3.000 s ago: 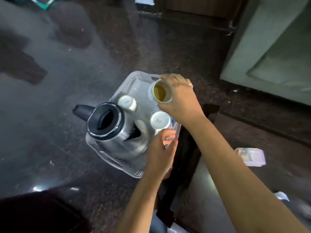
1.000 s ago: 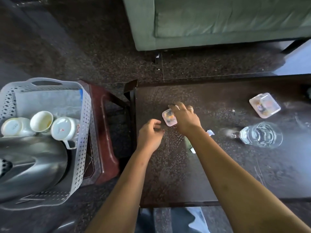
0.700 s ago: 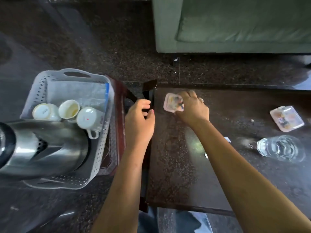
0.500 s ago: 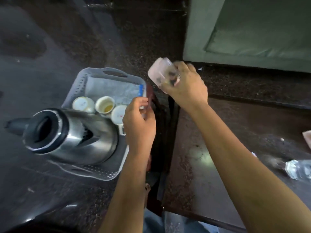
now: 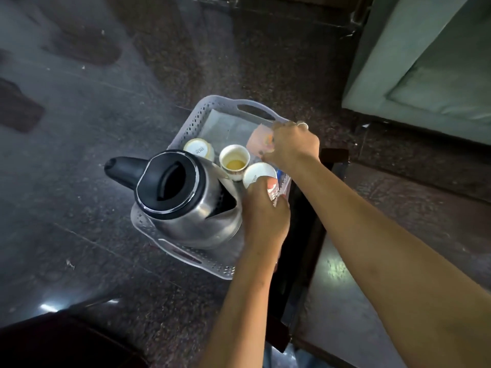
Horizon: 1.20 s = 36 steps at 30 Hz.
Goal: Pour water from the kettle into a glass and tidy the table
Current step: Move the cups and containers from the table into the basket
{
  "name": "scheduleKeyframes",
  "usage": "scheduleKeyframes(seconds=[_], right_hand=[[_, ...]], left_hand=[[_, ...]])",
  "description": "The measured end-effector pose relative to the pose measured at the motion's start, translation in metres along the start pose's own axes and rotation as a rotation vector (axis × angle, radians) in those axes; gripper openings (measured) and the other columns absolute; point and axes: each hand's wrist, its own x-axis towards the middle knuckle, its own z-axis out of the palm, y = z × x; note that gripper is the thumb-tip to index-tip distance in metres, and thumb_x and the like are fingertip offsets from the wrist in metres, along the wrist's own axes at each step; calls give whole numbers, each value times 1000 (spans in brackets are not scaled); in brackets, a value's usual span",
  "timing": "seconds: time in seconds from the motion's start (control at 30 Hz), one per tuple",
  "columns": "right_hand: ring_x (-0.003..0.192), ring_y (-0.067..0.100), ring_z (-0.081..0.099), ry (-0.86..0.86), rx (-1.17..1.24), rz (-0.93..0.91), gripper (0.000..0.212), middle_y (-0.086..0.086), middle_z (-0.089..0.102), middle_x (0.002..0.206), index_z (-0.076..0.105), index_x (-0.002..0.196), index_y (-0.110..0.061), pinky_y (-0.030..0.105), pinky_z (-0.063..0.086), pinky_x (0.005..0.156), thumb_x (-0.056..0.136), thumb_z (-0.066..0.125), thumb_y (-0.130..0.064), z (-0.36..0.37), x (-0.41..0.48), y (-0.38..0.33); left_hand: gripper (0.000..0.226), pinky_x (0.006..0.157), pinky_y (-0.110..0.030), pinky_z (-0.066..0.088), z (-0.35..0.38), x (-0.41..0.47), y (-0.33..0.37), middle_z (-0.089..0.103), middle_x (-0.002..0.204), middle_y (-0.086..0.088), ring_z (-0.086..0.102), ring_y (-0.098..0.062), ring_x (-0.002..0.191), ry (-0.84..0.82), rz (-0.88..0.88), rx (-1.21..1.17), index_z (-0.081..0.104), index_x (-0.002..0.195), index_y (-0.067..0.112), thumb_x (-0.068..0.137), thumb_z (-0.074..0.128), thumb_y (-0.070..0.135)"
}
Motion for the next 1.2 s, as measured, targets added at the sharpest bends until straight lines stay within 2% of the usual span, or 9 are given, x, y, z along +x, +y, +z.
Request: scheduleKeyframes(seconds=[0.13,0.37,0.5,0.6,0.77,0.83,0.93,1.07,1.2], right_hand=[[110,29,52,18,-130,-7,62,10,60,118,47,128,-17,37,47,78,78,67,-47,12,-1,1],[119,27,47,-26,-242,18,38,8,61,122,57,119,-19,39,41,91,85,62,-34,15,1,5],[122,27,43,-61,-82,-18,42,6,59,123,55,121,-23,41,37,95,84,57,-42,1,-7,19],[118,28,43,44,132,-39,46,4,60,120,53,125,-27,42,39,91,81,57,-40,-13,-25,43],[120,26,43,174,431,222,44,-2,60,123,55,125,-28,39,41,96,82,60,-33,-18,-71,123],[121,25,41,131,456,330,43,-2,59,125,56,125,-28,39,42,96,83,60,-36,-17,-91,167],[126,27,39,57,347,492,43,2,54,132,54,126,-27,41,40,98,84,60,-34,-20,-127,244],[123,34,41,-19,182,691,45,9,52,130,53,125,-25,44,41,96,82,62,-31,-30,-183,345],[124,36,41,-112,115,983,49,12,51,127,52,124,-18,48,43,96,78,66,-31,-30,-237,425]], left_hand=[[30,80,-14,35,-2,4,-4,59,115,-9,54,-22,106,-22,6,-3,58,113,6,83,58,3],[27,79,-14,34,1,10,-1,59,114,-8,54,-22,103,23,38,-16,60,108,9,82,59,3],[27,84,-26,42,9,9,8,62,107,-9,55,-25,100,8,64,14,60,107,9,81,57,2],[29,76,-20,35,21,9,18,62,104,-10,55,-27,97,-14,103,90,61,107,9,79,57,2],[26,88,-33,46,62,-10,45,65,104,-10,60,-26,95,-160,261,97,63,104,7,79,60,1],[23,81,-24,43,84,-22,56,65,103,-5,59,-19,91,-247,309,103,63,102,12,81,60,4],[19,73,-13,36,132,-53,78,60,103,3,56,-9,88,-450,373,123,62,102,18,85,59,10],[20,83,-29,47,192,-98,104,60,107,1,58,-14,94,-708,484,171,61,104,19,86,58,12],[20,85,-35,48,240,-128,114,62,110,-3,58,-21,96,-816,523,241,61,103,15,84,59,10]])
